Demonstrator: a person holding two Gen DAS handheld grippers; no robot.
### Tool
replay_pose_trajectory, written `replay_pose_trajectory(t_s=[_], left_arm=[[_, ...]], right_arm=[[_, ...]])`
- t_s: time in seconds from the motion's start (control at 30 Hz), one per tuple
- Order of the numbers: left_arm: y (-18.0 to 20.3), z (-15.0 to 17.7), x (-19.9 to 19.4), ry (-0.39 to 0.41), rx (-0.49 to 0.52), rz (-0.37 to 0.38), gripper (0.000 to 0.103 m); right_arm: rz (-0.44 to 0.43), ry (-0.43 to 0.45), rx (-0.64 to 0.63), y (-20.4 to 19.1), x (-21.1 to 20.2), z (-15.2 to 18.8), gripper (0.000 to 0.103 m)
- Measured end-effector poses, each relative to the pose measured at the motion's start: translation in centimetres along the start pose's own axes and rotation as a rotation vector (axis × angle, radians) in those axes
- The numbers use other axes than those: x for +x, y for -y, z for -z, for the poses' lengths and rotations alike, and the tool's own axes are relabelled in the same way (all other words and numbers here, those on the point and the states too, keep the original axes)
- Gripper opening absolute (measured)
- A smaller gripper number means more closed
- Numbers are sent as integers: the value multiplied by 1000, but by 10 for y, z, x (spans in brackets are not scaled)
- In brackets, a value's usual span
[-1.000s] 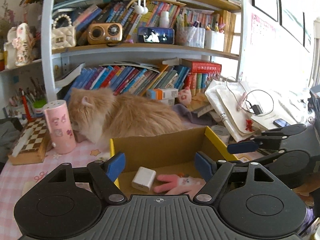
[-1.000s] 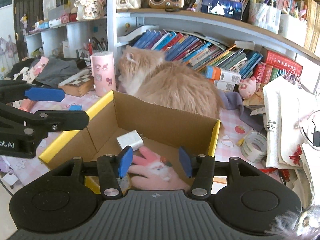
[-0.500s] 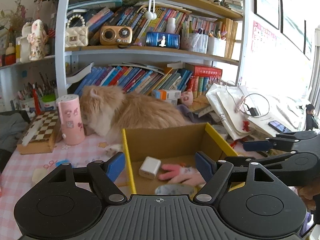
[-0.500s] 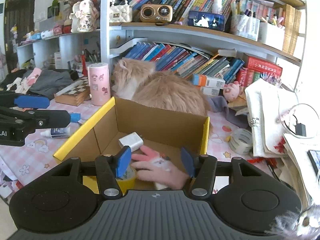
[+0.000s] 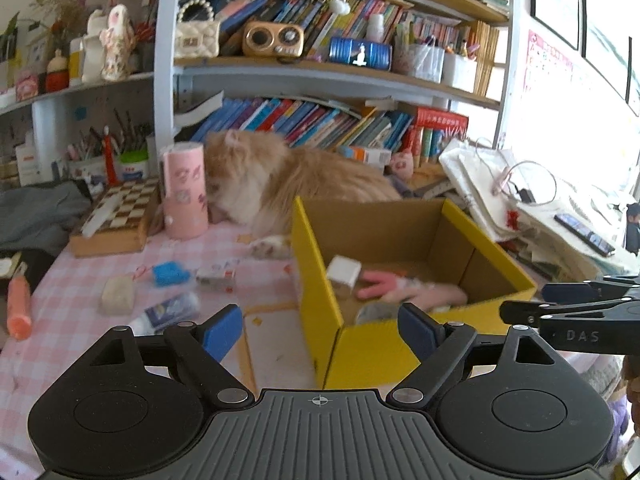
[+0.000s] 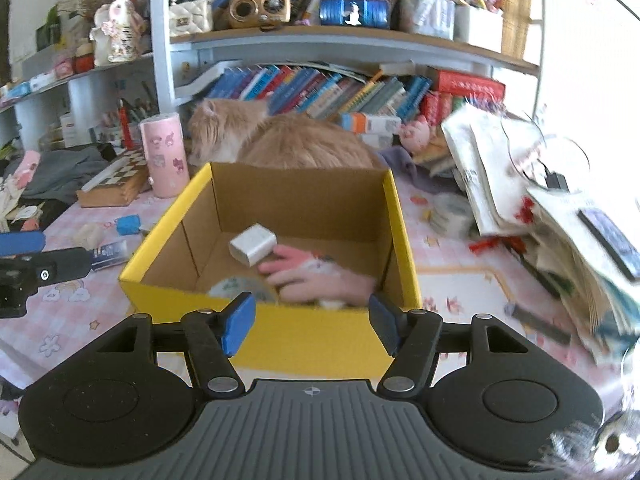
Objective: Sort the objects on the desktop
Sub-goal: 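Withdraw both open grippers up out of the yellow box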
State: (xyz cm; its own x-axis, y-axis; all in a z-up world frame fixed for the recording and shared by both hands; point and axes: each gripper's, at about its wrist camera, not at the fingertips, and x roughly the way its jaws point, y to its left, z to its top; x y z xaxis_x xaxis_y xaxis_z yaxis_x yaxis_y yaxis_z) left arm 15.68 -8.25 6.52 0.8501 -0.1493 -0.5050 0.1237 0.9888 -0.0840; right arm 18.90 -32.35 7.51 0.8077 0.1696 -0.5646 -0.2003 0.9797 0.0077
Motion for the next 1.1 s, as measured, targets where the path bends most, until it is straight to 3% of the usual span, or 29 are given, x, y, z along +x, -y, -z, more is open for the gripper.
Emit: replay_pose_trajectory(t_s=[0.5, 1.1], left_arm=[[-33, 35, -24, -72, 1, 7, 88], [-68, 64, -49, -143, 27, 28, 88]], right_arm=[[52, -86, 57, -52, -20, 45, 62], [21, -150, 71, -116, -29, 78, 68]])
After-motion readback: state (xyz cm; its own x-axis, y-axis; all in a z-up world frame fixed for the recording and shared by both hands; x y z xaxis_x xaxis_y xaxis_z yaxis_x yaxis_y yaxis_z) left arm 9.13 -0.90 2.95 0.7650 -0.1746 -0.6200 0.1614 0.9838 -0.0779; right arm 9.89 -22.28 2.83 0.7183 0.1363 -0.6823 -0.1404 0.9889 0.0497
